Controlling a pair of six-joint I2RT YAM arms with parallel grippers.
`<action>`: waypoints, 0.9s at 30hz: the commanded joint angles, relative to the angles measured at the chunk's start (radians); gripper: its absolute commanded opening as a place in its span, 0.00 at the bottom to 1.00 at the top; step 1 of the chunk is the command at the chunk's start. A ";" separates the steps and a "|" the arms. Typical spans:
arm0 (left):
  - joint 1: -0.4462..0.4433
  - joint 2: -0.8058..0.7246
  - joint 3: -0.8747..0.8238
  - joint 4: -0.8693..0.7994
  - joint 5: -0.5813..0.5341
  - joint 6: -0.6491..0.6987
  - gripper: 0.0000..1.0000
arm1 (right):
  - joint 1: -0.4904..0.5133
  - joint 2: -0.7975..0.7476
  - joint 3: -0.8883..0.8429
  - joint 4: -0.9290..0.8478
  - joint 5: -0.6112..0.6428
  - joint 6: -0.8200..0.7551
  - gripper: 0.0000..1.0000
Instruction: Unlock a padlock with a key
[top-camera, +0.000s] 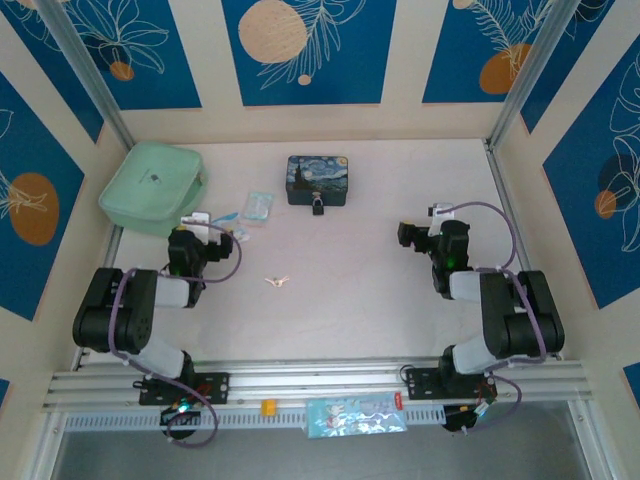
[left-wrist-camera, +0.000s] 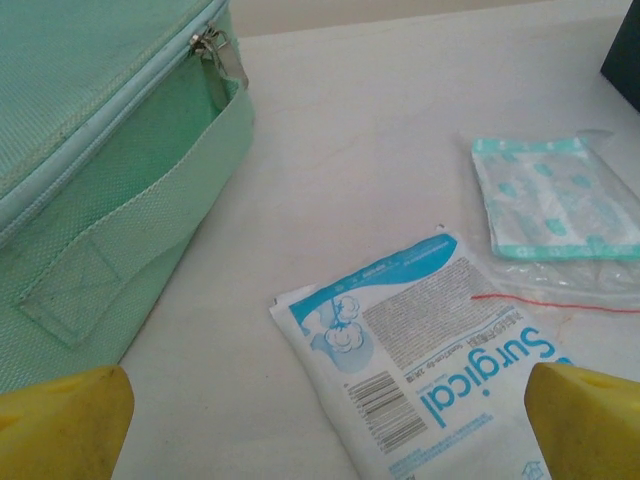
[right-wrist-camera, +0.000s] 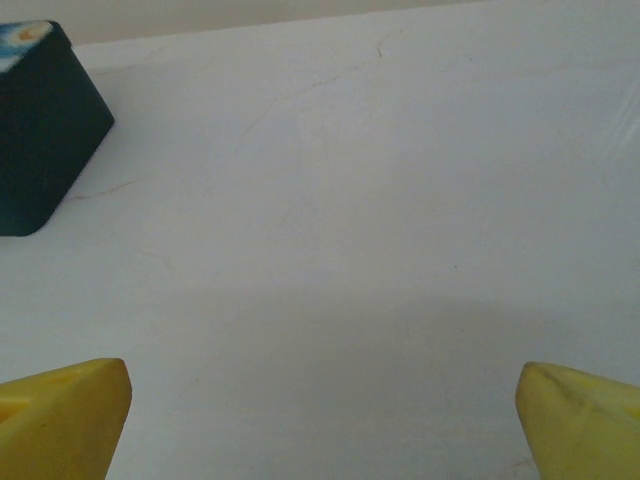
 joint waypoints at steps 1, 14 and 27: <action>-0.027 -0.115 0.069 -0.158 -0.103 0.011 1.00 | 0.052 -0.119 0.061 -0.119 0.057 -0.061 0.99; -0.049 -0.408 0.188 -0.627 -0.088 -0.525 0.97 | 0.521 -0.084 0.423 -0.609 -0.092 -0.121 0.97; -0.030 -0.483 0.104 -0.694 -0.123 -0.697 1.00 | 0.786 0.367 0.937 -1.134 -0.360 -0.061 0.67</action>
